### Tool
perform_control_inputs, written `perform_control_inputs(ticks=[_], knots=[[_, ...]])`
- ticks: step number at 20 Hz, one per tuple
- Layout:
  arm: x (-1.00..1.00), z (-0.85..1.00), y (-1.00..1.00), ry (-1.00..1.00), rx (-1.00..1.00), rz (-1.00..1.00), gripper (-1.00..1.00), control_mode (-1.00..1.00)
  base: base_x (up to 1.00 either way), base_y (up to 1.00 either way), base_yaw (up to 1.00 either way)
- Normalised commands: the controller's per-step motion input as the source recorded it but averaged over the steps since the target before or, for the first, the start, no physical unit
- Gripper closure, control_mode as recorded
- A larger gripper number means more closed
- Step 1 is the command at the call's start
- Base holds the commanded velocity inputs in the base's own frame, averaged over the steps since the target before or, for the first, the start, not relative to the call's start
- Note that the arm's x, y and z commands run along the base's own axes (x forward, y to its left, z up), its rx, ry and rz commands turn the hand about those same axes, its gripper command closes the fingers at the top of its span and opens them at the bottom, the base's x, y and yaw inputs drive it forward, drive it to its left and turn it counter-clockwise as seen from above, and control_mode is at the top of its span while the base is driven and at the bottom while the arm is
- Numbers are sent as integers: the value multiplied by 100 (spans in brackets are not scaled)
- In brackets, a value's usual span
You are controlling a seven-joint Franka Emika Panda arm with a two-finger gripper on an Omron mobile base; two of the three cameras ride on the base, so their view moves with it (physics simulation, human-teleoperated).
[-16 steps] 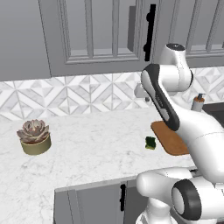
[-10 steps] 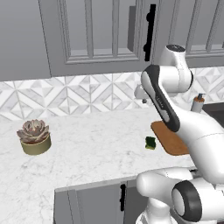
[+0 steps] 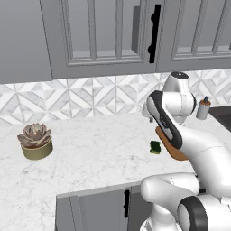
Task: Pick up the sponge from the counter and clean the cutting board by briefly scrubbing or pressing down on the cutting board. Once finished, release the sponge.
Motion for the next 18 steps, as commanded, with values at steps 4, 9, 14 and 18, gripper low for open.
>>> perform_control_inputs(ticks=[4, 9, 14, 18], knots=[[7, -68, -40, 16, 8, -21, -100, -100, 0, 0, 0], [9, -58, -8, 8, 6, -19, -100, -100, 0, 0, 0], [7, -54, -8, 5, 2, -6, -100, -100, 0, 0, 0], [23, -52, -5, 0, 3, 0, -100, -100, 0, 0, 0]])
